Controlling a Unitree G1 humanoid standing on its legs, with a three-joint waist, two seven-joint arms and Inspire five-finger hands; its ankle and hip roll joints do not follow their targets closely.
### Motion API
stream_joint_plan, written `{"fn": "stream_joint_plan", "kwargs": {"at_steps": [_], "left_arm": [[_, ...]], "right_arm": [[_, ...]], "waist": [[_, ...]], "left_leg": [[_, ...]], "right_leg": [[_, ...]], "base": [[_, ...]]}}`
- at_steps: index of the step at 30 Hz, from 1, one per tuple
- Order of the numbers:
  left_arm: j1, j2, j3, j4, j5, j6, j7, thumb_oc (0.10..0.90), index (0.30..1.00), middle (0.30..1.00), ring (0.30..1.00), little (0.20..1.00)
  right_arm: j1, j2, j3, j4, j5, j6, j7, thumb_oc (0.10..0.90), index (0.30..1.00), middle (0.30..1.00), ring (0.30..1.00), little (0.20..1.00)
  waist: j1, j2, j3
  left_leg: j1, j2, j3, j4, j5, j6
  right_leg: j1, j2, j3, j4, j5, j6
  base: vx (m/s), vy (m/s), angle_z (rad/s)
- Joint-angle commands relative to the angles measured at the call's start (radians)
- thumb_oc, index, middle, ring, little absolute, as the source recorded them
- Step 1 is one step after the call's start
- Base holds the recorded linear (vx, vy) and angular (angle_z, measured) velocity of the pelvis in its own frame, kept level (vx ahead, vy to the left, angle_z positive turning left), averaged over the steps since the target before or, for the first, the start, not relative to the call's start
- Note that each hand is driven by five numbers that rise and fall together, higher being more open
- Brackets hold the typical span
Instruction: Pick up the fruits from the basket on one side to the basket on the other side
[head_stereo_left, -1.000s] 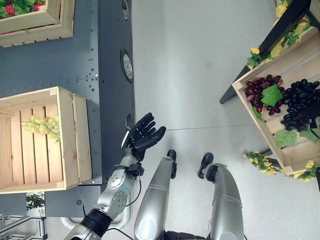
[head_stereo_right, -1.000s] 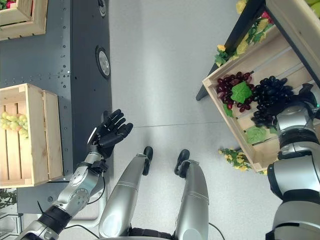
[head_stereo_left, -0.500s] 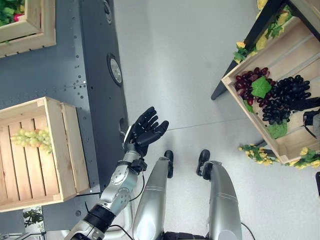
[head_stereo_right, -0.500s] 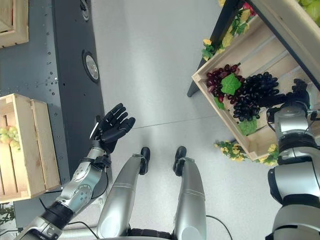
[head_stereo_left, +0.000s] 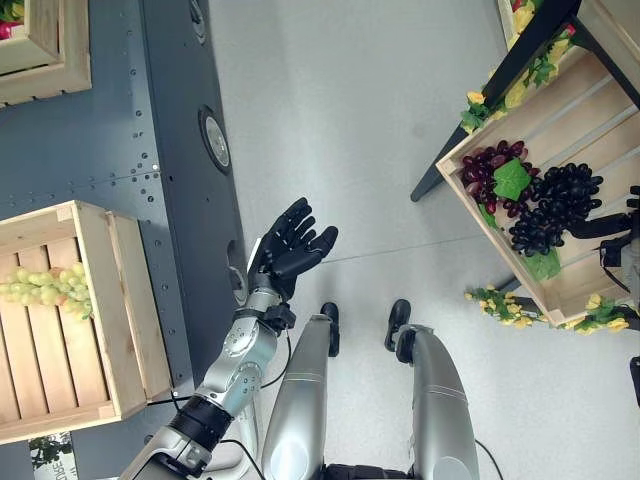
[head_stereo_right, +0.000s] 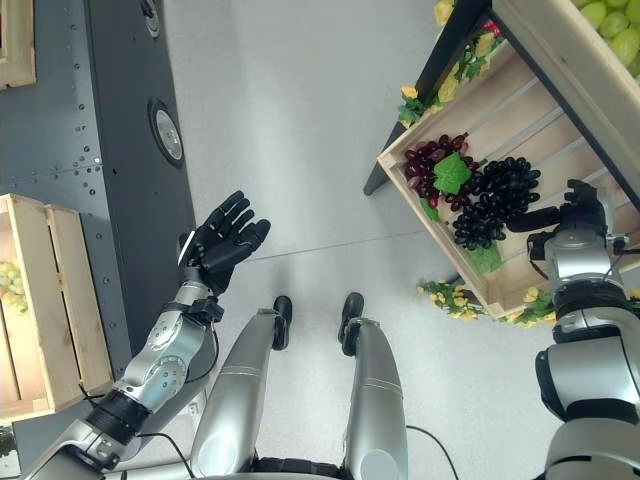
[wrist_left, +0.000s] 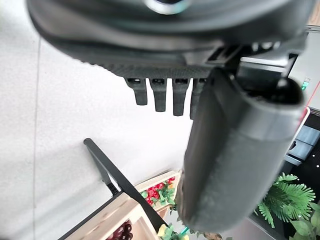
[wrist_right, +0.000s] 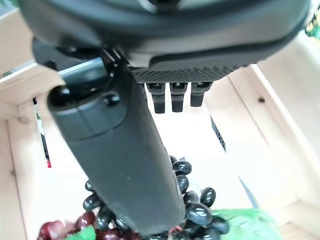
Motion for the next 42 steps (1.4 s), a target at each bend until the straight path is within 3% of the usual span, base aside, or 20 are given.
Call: {"fn": "stream_joint_plan", "kwargs": {"at_steps": [1,3,7,16,28,33,38,42], "left_arm": [[0.037,0.039,0.020,-0.139,0.039,-0.064,-0.023,0.800,0.900,0.900,0.900,0.900],[0.041,0.031,0.022,-0.136,0.039,-0.070,-0.029,0.800,0.900,0.900,0.900,0.900],[0.038,0.005,0.031,-0.120,0.041,-0.077,-0.041,0.800,0.900,0.900,0.900,0.900],[0.012,-0.053,0.020,-0.076,0.067,-0.088,-0.030,0.800,0.900,0.900,0.900,0.900],[0.019,-0.106,0.024,-0.013,0.114,-0.102,-0.033,0.800,0.900,0.900,0.900,0.900],[0.061,-0.119,0.034,0.005,0.144,-0.088,-0.033,0.800,0.900,0.900,0.900,0.900],[0.147,-0.142,0.042,0.032,0.193,-0.058,-0.032,0.800,0.900,0.900,0.900,0.900],[0.197,-0.155,0.053,0.032,0.204,-0.048,-0.029,0.800,0.900,0.900,0.900,0.900]], "right_arm": [[-0.085,-0.109,0.033,-0.020,-0.042,-0.039,-0.139,0.800,0.900,0.900,0.900,0.900],[-0.089,-0.093,0.020,-0.064,-0.022,-0.055,-0.187,0.800,0.900,0.900,0.900,0.900],[-0.001,-0.025,-0.045,-0.193,-0.033,-0.153,-0.280,0.800,0.900,0.900,0.900,0.900],[0.186,0.111,-0.110,-0.342,-0.119,-0.273,-0.330,0.800,0.900,0.900,0.900,0.900],[0.377,0.265,-0.074,-0.507,-0.220,-0.362,-0.239,0.800,0.900,0.900,0.900,0.900],[0.488,0.334,-0.067,-0.594,-0.229,-0.397,-0.226,0.800,0.900,0.900,0.900,0.900],[0.689,0.436,-0.096,-0.709,-0.190,-0.462,-0.165,0.800,0.900,0.900,0.900,0.900],[0.762,0.478,-0.091,-0.779,-0.215,-0.468,-0.119,0.800,0.900,0.900,0.900,0.900]], "waist": [[0.009,-0.047,-0.021],[0.007,-0.048,-0.021],[-0.005,-0.054,-0.021],[-0.033,-0.053,-0.027],[-0.061,-0.051,-0.069],[-0.073,-0.050,-0.117],[-0.094,-0.037,-0.209],[-0.104,-0.026,-0.259]], "left_leg": [[0.054,-0.052,0.051,-0.076,-0.050,0.044],[0.067,-0.053,0.052,-0.083,-0.053,0.042],[0.120,-0.050,0.061,-0.109,-0.058,0.041],[0.237,-0.041,0.088,-0.154,-0.063,0.043],[0.411,-0.024,0.117,-0.237,-0.074,0.042],[0.496,-0.027,0.120,-0.321,-0.042,0.037],[0.614,-0.037,0.115,-0.508,0.049,0.023],[0.675,-0.044,0.113,-0.618,0.096,0.013]], "right_leg": [[0.076,0.028,-0.065,0.002,-0.017,-0.071],[0.085,0.030,-0.061,-0.003,-0.021,-0.071],[0.132,0.034,-0.051,-0.022,-0.031,-0.069],[0.240,0.024,-0.039,-0.061,-0.046,-0.061],[0.403,0.007,-0.016,-0.130,-0.058,-0.042],[0.478,-0.001,-0.001,-0.196,-0.045,-0.039],[0.589,-0.006,0.020,-0.367,0.010,-0.029],[0.645,-0.004,0.026,-0.465,0.044,-0.017]], "base": [[-0.05,0.041,-0.08],[-0.03,0.054,-0.06],[0.01,0.062,-0.04],[0.01,0.072,-0.05],[0.02,0.056,-0.08],[0.06,0.002,-0.05],[0.11,-0.011,-0.01],[0.11,-0.019,-0.03]]}}
